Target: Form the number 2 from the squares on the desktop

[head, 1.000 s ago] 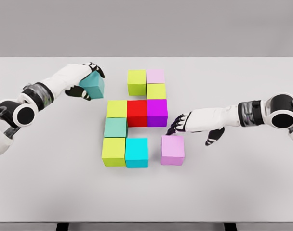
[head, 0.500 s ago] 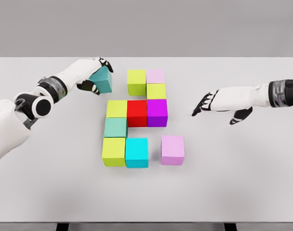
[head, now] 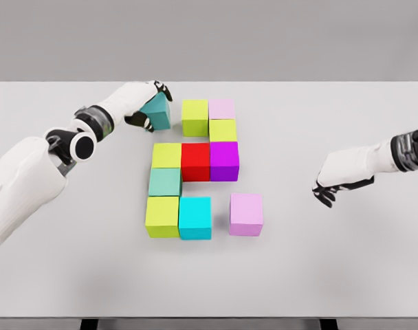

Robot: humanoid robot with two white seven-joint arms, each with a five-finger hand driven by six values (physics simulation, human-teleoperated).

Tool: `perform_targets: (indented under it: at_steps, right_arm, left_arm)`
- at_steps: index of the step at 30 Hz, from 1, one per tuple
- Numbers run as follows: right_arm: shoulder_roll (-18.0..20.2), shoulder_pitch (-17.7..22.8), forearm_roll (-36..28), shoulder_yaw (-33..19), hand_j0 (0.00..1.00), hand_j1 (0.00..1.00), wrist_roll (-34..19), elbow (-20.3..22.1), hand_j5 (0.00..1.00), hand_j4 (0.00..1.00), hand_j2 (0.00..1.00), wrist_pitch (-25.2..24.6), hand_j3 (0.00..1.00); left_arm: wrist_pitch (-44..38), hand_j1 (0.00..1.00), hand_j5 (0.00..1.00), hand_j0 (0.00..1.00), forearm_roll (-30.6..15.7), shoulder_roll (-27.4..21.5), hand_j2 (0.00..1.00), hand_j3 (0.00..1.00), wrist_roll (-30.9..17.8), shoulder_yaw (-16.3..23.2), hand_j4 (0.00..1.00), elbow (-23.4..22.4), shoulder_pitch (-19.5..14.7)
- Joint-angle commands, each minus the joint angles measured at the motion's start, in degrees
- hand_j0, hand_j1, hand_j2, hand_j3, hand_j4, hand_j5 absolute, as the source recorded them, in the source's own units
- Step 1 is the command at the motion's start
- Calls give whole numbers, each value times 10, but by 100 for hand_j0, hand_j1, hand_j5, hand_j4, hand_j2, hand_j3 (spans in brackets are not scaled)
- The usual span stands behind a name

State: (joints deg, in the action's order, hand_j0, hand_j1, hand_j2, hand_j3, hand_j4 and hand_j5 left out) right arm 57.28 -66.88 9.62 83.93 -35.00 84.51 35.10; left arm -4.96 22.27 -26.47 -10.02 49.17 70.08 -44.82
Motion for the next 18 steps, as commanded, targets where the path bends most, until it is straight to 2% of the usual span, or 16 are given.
perform_targets:
  at_steps: [1,5,18]
  right_arm:
    - [-5,0,-2,35,13,13,0,14,13,13,13,-1,13]
    - [-32,11,-1,33,13,13,0,20,13,13,13,-1,13]
    - [-79,21,-1,31,13,13,0,28,13,13,13,-1,13]
  left_arm:
    - [0,50,50,50,4,5,50,50,2,0,50,-10,0]
    - [0,50,50,50,4,8,50,50,1,0,50,-10,-2]
    - [4,50,50,50,2,7,50,50,2,8,50,-4,0]
